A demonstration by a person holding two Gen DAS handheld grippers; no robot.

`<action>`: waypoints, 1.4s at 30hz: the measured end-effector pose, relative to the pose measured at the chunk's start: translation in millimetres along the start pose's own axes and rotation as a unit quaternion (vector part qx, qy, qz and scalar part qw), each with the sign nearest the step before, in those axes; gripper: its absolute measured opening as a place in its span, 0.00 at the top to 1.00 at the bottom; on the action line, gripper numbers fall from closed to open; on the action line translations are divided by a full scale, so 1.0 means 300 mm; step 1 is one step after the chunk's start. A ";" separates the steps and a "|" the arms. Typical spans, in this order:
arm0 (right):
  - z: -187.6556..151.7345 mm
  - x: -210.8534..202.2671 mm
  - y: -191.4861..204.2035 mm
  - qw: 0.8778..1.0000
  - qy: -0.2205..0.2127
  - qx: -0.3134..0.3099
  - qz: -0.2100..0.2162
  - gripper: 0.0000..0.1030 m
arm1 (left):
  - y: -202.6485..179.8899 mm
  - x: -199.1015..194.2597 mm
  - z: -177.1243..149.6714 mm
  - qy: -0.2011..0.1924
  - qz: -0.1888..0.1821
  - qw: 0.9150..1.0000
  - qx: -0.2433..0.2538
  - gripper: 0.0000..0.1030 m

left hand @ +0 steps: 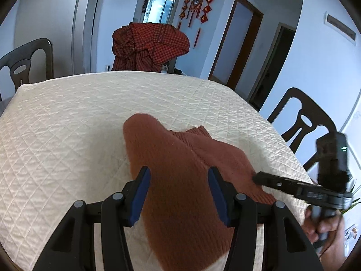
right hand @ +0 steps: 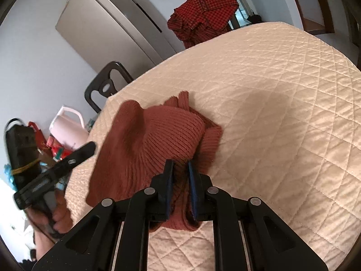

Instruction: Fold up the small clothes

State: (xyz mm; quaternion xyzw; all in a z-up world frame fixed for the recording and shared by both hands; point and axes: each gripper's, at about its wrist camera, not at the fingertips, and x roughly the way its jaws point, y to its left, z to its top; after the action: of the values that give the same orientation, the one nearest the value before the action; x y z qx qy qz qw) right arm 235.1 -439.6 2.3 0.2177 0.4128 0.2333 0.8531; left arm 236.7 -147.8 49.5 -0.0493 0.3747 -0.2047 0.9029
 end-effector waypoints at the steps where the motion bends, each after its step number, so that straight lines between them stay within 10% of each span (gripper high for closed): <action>1: 0.016 -0.003 -0.005 1.000 -0.007 0.007 0.001 0.84 | -0.002 0.016 0.007 0.004 0.002 1.000 0.003 0.46; 8: 0.104 0.107 -0.056 0.999 0.016 0.049 0.005 0.77 | 0.019 0.091 0.014 0.027 0.020 0.999 0.003 0.50; 10: 0.107 0.117 -0.035 1.000 0.012 0.027 -0.003 0.92 | 0.031 0.122 -0.009 0.044 0.032 0.999 -0.001 0.51; 20: 0.049 0.050 -0.161 0.996 -0.014 0.073 -0.049 0.99 | 0.051 0.092 -0.069 0.025 0.042 0.999 -0.014 0.50; 31: -0.082 -0.086 0.196 0.993 0.000 -0.122 -0.003 0.96 | -0.042 -0.108 -0.197 0.007 0.003 0.999 0.045 0.51; 42: -0.118 -0.033 0.154 0.988 0.039 -0.131 -0.065 1.00 | -0.040 -0.081 -0.252 0.020 0.008 0.999 0.037 0.51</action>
State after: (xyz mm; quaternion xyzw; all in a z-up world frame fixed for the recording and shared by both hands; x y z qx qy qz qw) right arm 191.0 -402.2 14.5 0.0676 0.4247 0.2378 0.8709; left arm 164.7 -143.9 14.5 -0.0087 0.3855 -0.2117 0.8981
